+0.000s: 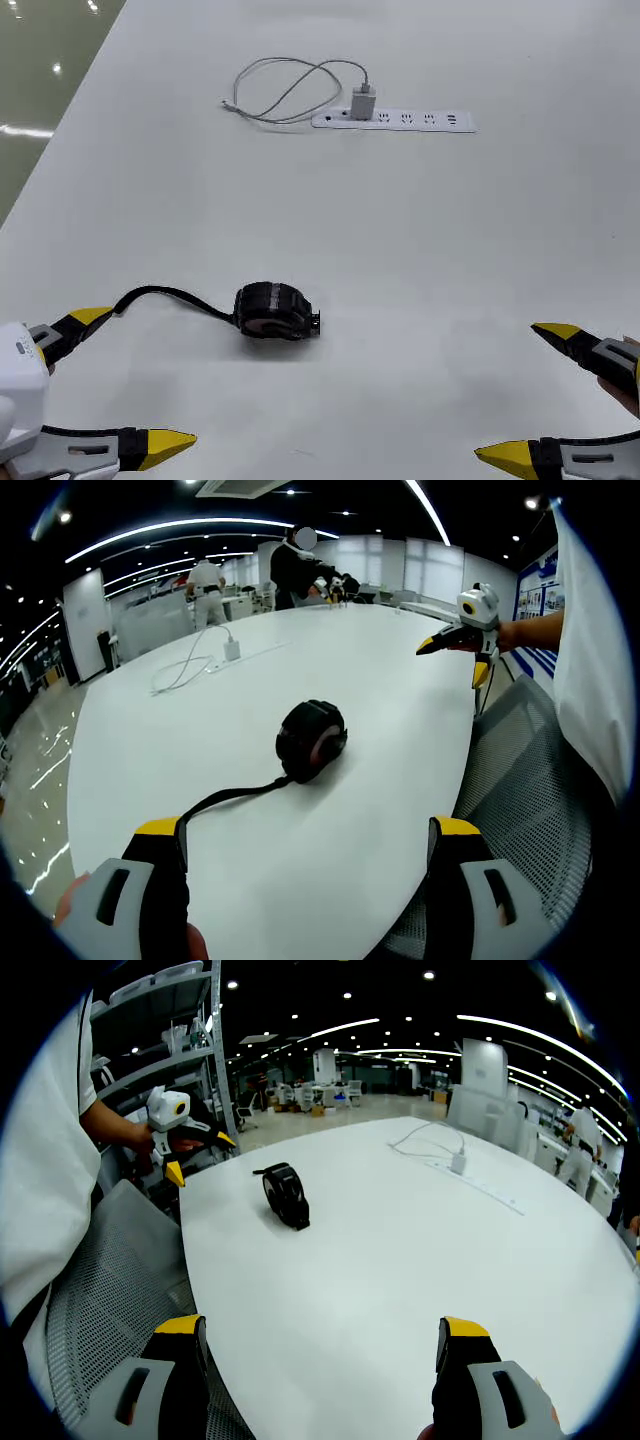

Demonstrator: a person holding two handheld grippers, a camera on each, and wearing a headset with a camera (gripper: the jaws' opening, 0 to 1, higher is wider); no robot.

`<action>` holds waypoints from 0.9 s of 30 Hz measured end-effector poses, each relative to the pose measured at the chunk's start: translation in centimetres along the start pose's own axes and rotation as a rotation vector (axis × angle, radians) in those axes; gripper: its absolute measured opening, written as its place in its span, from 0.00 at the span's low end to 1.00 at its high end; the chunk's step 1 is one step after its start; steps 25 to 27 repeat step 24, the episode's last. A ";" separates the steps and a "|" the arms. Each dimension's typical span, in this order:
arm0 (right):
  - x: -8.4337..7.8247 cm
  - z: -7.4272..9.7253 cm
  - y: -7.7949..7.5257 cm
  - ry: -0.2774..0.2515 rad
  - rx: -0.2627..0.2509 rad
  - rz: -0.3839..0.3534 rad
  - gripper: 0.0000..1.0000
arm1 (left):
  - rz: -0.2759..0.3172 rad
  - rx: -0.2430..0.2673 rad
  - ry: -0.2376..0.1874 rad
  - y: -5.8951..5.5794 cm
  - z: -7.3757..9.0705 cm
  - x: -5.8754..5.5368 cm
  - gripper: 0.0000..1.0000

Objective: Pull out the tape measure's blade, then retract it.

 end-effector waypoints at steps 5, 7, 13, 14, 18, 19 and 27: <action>0.1 0.0 0.1 -0.001 0.001 0.000 0.94 | -0.030 0.026 0.007 0.0 0.0 0.0 0.92; 0.1 0.0 0.1 -0.002 0.001 -0.001 0.94 | -0.017 -0.009 0.008 -0.4 -0.1 0.0 0.92; 0.1 0.1 0.1 -0.001 0.002 -0.002 0.94 | -0.003 -0.001 0.006 -0.3 -0.2 -0.2 0.93; 0.1 0.1 0.1 -0.001 0.002 -0.003 0.94 | -0.002 -0.019 0.010 -0.5 -0.2 -0.2 0.92; 0.0 0.1 0.0 -0.005 0.001 -0.007 0.94 | 0.000 -0.014 0.005 -0.4 -0.2 -0.1 0.94; 0.0 0.1 0.0 -0.005 0.000 -0.006 0.94 | 0.001 -0.015 0.005 -0.4 -0.2 -0.1 0.94; -0.1 0.1 -0.1 -0.006 0.000 -0.007 0.95 | 0.007 -0.016 0.004 -0.4 -0.2 -0.1 0.94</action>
Point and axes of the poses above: the centre of the closed fingertips' face, and the gripper's own axes: z roughly backward along the fingers, y roughly to its left, x roughly out of its top, the point moved 6 cm from there along z, roughly backward along the fingers, and after that the axes turned 14 degrees about y, right-handed, at the moved point
